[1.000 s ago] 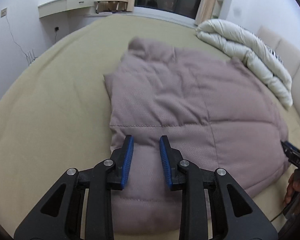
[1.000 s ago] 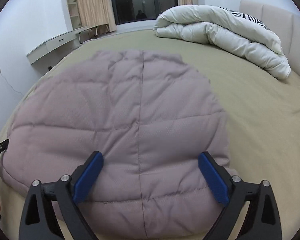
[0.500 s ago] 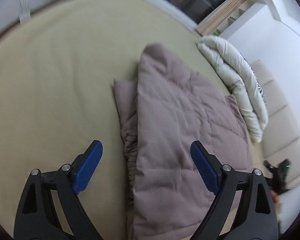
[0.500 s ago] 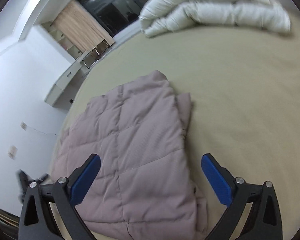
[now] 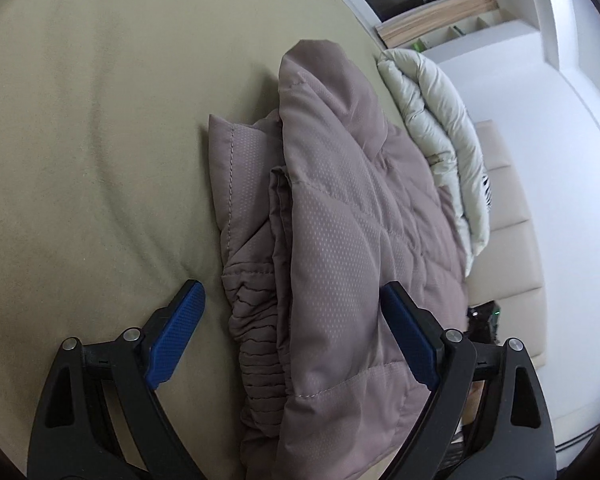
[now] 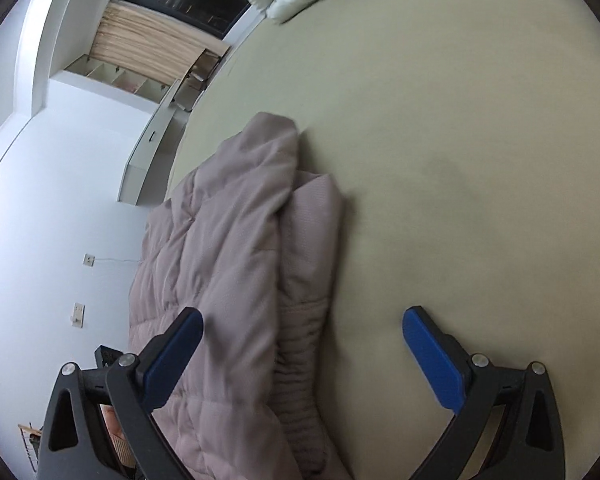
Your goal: Fold large clothes
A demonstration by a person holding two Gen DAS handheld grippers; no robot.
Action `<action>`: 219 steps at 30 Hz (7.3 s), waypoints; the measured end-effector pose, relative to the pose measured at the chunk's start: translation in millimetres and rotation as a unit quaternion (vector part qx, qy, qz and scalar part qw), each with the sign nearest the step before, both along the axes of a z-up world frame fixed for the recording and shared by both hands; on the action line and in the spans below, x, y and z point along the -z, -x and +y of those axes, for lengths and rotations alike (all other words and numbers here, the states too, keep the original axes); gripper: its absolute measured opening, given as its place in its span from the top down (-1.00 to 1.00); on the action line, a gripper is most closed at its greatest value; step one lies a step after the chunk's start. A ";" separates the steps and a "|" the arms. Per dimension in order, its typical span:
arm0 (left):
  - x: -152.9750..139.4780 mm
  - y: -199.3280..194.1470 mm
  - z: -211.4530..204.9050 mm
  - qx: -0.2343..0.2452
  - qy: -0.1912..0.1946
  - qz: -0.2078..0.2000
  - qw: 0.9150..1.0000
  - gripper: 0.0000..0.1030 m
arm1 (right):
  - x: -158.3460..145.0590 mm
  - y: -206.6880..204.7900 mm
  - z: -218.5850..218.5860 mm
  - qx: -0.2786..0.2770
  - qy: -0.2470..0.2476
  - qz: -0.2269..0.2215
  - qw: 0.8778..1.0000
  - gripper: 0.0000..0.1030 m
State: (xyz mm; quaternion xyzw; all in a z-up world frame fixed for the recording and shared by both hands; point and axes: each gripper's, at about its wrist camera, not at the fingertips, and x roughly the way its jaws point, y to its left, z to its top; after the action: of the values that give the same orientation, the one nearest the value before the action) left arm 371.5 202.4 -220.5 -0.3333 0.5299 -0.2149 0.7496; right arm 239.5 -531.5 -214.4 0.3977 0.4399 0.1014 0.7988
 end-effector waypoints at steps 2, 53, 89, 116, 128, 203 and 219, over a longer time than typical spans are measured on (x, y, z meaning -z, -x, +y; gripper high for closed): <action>3.9 -2.8 4.8 0.001 0.013 0.003 1.000 -0.74 | 0.1 -11.4 12.2 -0.030 -0.001 0.004 1.000 -1.00; 20.9 178.6 95.8 -0.027 0.093 0.041 0.994 0.10 | 2.9 123.1 177.6 -0.135 -0.041 0.008 0.990 -0.17; -119.7 256.4 1.4 -0.093 -0.188 -0.177 0.962 -0.48 | -39.5 294.3 96.2 0.154 0.094 -0.009 0.984 -0.65; -319.2 429.3 -144.5 -0.129 -0.431 -0.284 0.847 -1.00 | -274.9 325.6 263.6 0.114 0.384 -0.151 0.904 -1.00; -216.8 405.6 -161.9 -0.060 -0.436 -0.184 0.879 -1.00 | -195.7 311.7 310.7 0.046 0.394 -0.010 0.918 -1.00; -211.0 371.4 -145.0 -0.054 -0.441 -0.175 0.879 -1.00 | -191.2 318.5 327.2 0.013 0.416 -0.004 0.909 -1.00; -211.3 370.2 -143.6 -0.053 -0.441 -0.175 0.879 -1.00 | -191.6 318.2 326.2 0.012 0.416 -0.004 0.909 -1.00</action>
State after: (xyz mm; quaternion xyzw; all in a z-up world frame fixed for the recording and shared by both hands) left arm 1.2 58.9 -9.3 0.0476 0.4115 0.0259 0.9098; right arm -78.7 -205.3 -22.8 0.0344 0.4346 -0.0991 0.8945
